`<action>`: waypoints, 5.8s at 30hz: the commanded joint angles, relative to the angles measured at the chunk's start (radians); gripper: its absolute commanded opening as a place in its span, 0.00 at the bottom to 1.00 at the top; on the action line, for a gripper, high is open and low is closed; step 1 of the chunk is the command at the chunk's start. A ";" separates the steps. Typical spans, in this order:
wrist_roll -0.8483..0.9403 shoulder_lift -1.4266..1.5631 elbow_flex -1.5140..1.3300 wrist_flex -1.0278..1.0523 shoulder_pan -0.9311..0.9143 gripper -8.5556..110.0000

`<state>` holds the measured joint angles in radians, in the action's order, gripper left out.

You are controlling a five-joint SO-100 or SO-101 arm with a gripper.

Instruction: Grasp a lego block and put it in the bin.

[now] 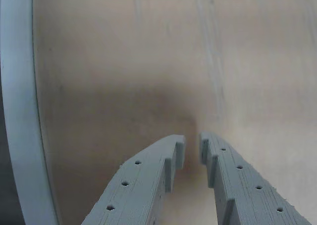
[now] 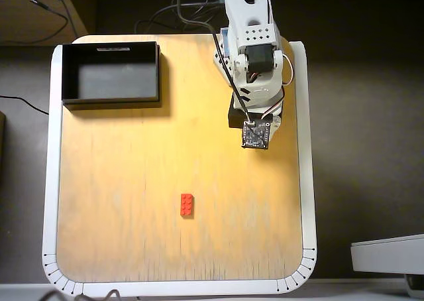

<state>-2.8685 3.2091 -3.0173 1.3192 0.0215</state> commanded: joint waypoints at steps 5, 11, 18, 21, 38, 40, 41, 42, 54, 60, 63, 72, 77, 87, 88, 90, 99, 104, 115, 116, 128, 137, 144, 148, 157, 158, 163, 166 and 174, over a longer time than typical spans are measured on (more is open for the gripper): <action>0.008 0.089 -0.156 0.003 -0.012 0.07; 0.008 0.089 -0.156 0.003 -0.012 0.07; 0.008 0.089 -0.156 0.003 -0.012 0.07; 0.008 0.089 -0.156 0.003 -0.012 0.07; 0.008 0.089 -0.156 0.003 -0.012 0.07; 0.008 0.089 -0.156 0.003 -0.012 0.07; 0.008 0.089 -0.156 0.003 -0.012 0.07; 0.008 0.089 -0.156 0.003 -0.012 0.07; 0.008 0.089 -0.156 0.003 -0.012 0.07; 0.008 0.089 -0.156 0.003 -0.012 0.07; 0.008 0.089 -0.156 0.003 -0.012 0.07; 0.008 0.089 -0.156 0.003 -0.012 0.07; 0.009 0.089 -0.156 0.003 -0.012 0.07; 0.006 0.086 -0.156 0.003 -0.011 0.07; -0.023 0.077 -0.156 0.003 -0.009 0.07; -0.158 0.031 -0.152 -0.014 -0.011 0.07; -0.291 -0.199 0.117 -0.127 -0.074 0.07; -0.434 -0.466 0.399 -0.127 -0.129 0.07; -0.612 -0.982 0.989 -0.127 -0.282 0.08; -0.637 -1.017 1.028 -0.127 -0.298 0.08; -0.859 -1.371 1.342 -0.130 -0.434 0.11; -0.937 -1.506 1.376 -0.284 -0.451 0.19; -0.887 -1.578 1.378 -0.288 -0.453 0.26; -0.825 -1.618 1.378 -0.334 -0.456 0.28; -0.776 -1.692 1.397 -0.489 -0.515 0.29; -0.776 -1.694 1.397 -0.488 -0.522 0.29; -0.778 -1.709 1.396 -0.488 -0.543 0.29; -0.773 -1.730 1.394 -0.488 -0.548 0.29; -0.764 -1.795 1.394 -0.486 -0.545 0.29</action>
<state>-3.6401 1.4021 -1.7595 0.8590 -0.5185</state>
